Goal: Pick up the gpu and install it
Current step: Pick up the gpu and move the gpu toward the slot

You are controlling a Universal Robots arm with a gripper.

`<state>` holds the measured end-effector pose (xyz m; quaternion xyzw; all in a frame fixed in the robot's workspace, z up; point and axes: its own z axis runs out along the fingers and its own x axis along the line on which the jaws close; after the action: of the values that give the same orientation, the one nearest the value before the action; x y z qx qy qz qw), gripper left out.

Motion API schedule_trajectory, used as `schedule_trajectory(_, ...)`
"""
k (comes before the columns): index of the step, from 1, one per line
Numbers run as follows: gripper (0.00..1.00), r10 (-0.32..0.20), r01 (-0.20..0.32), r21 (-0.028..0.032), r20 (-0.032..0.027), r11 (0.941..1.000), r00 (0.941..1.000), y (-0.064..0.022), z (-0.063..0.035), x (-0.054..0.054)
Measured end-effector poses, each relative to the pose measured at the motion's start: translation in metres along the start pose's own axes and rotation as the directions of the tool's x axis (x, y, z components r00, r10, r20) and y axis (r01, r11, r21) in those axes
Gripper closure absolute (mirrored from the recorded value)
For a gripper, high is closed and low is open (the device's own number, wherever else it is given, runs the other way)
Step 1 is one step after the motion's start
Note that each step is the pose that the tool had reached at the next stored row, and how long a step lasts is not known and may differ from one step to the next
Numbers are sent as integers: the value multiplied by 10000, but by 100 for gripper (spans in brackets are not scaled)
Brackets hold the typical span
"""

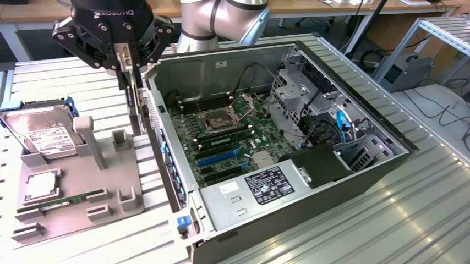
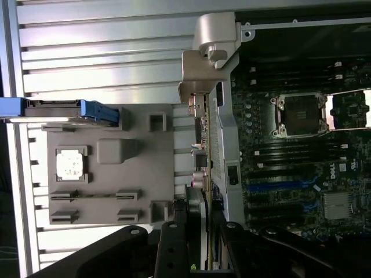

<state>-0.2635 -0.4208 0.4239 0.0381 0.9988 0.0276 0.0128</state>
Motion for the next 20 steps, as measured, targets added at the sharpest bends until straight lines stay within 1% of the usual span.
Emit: schedule_trajectory(20,73,0,0,0,0,10000,10000,13,5,-172)
